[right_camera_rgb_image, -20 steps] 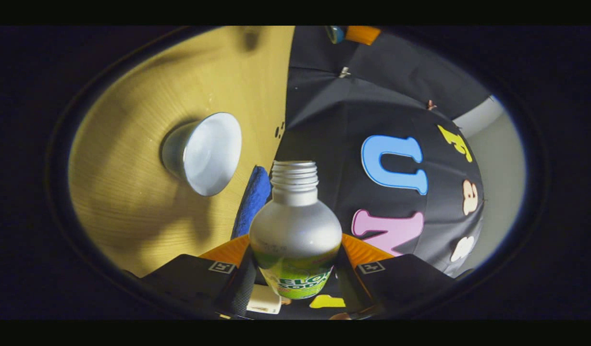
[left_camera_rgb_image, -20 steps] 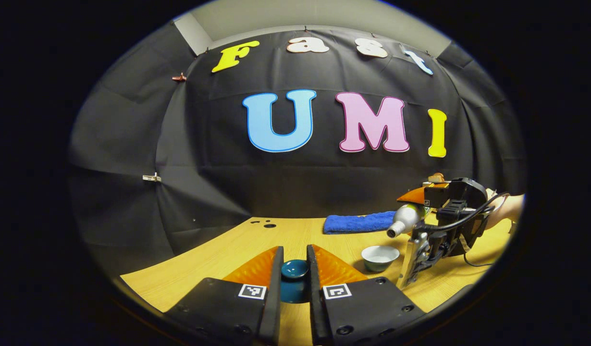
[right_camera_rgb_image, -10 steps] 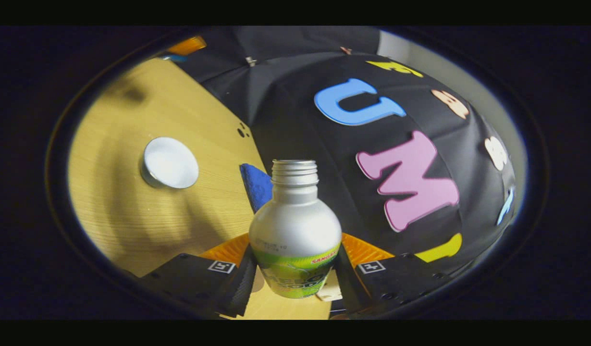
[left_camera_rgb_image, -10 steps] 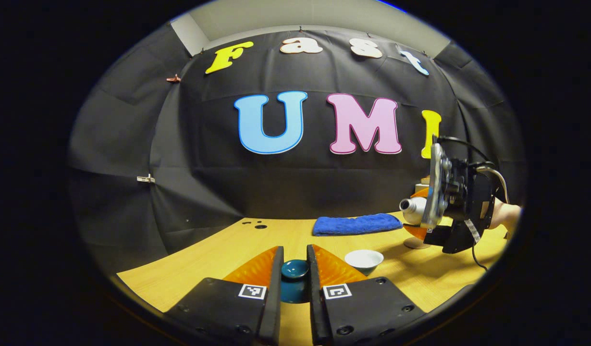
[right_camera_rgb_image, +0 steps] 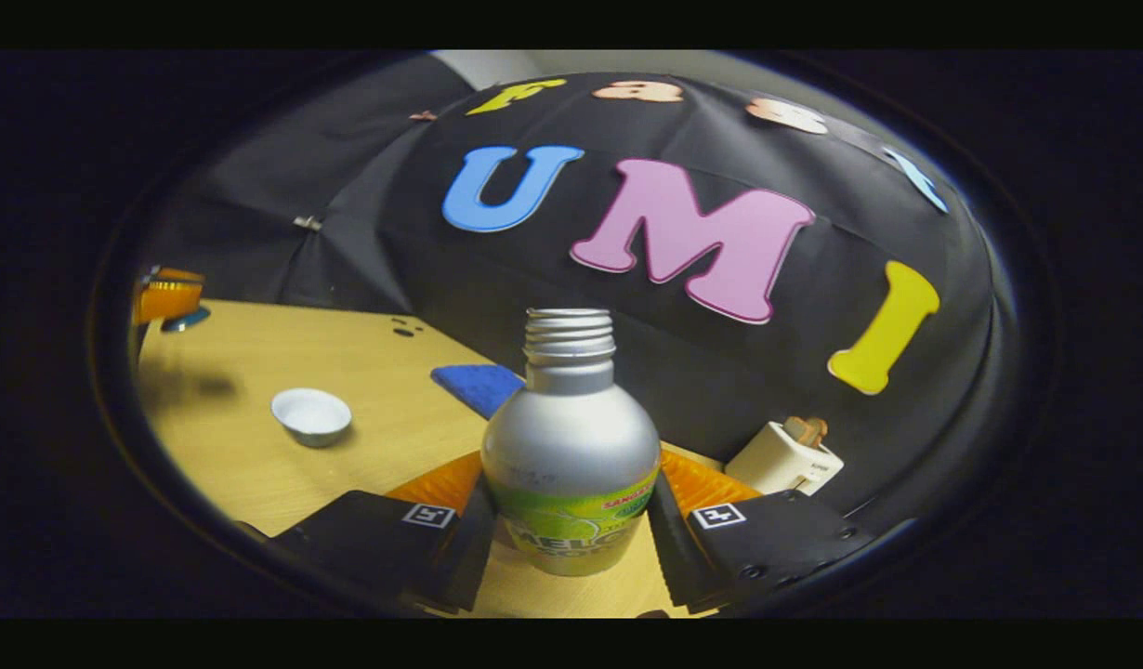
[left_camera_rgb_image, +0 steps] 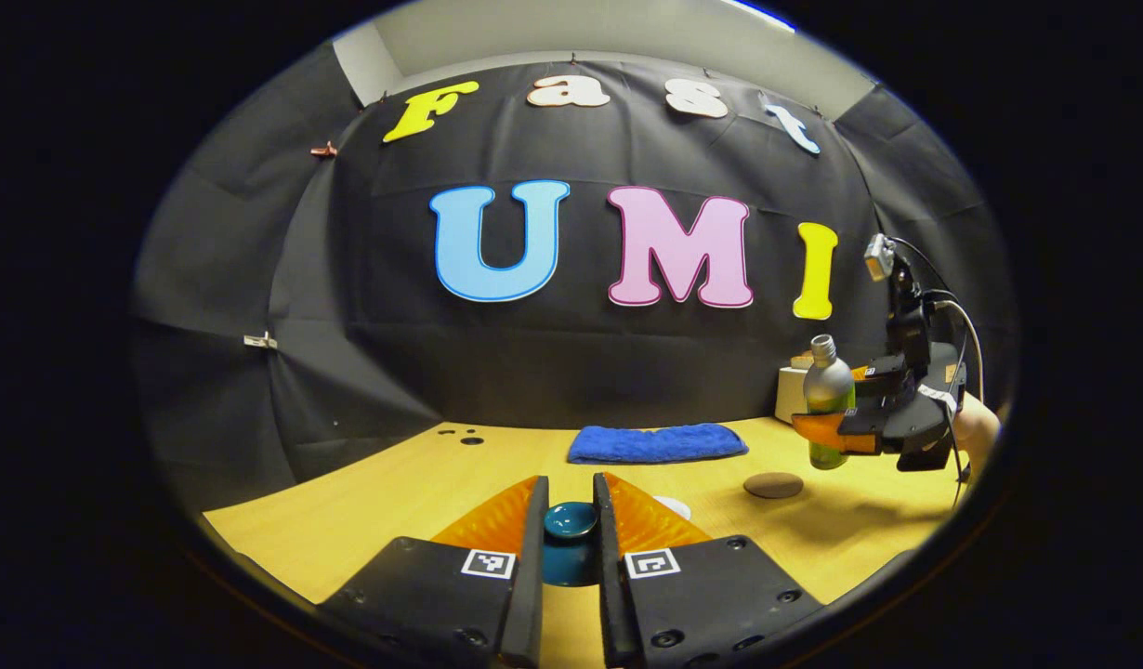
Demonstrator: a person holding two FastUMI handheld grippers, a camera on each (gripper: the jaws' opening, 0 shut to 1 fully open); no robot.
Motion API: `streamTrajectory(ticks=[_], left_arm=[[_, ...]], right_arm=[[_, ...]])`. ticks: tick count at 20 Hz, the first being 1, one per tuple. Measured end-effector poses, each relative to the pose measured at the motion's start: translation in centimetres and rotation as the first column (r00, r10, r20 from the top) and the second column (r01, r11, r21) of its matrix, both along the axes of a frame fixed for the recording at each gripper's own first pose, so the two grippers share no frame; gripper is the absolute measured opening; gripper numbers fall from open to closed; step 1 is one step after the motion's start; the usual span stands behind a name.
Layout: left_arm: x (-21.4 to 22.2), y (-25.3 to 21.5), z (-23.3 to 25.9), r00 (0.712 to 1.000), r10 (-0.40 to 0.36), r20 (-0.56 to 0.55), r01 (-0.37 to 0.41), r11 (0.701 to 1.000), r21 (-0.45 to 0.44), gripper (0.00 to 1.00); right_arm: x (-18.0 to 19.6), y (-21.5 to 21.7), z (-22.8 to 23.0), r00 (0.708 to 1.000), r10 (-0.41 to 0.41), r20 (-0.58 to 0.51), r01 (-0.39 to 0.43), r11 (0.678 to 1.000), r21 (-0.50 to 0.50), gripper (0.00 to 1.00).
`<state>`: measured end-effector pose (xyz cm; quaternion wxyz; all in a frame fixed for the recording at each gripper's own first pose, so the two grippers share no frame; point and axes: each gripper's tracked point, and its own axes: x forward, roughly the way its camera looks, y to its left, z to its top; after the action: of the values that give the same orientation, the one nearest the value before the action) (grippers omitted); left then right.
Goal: Open the teacup lid with one hand, grasp the water bottle and pour water into the teacup with the other hand; after pouring, place the water bottle on the coaster and then close the teacup lid.
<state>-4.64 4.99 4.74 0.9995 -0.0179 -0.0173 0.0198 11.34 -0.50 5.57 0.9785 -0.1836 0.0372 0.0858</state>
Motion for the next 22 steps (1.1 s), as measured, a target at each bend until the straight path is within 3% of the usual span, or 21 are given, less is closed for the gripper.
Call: streamTrajectory(ticks=[3,5,7,10,15,22], left_arm=[[0.2,-1.2,-0.2,1.000,-0.028,-0.009,0.028,0.999,-0.021,0.29],[0.1,-1.4,-0.2,0.999,-0.033,-0.011,0.033,0.999,-0.019,0.29],[0.2,-1.1,-0.3,1.000,-0.028,-0.013,0.028,0.999,-0.018,0.29],[0.4,-0.7,-0.7,1.000,-0.020,-0.022,0.020,1.000,-0.020,0.29],[1.2,-0.6,-1.8,0.998,-0.029,-0.053,0.027,0.999,-0.033,0.29],[1.8,-1.2,-1.7,0.998,-0.037,-0.050,0.036,0.999,-0.026,0.30]], right_arm=[[0.2,-0.5,1.8,0.999,0.032,0.007,-0.033,0.975,0.218,0.77],[0.8,-0.5,2.6,0.998,0.055,0.015,-0.057,0.926,0.374,0.77],[2.0,-0.9,2.4,0.998,0.064,0.020,-0.066,0.886,0.460,0.77],[4.4,-2.3,0.0,0.999,0.038,-0.007,-0.030,0.894,0.447,0.77],[8.2,-2.9,-3.8,0.996,0.015,-0.085,0.030,0.866,0.498,0.77],[8.8,-1.9,-6.1,0.995,0.002,-0.098,0.041,0.901,0.432,0.80]])
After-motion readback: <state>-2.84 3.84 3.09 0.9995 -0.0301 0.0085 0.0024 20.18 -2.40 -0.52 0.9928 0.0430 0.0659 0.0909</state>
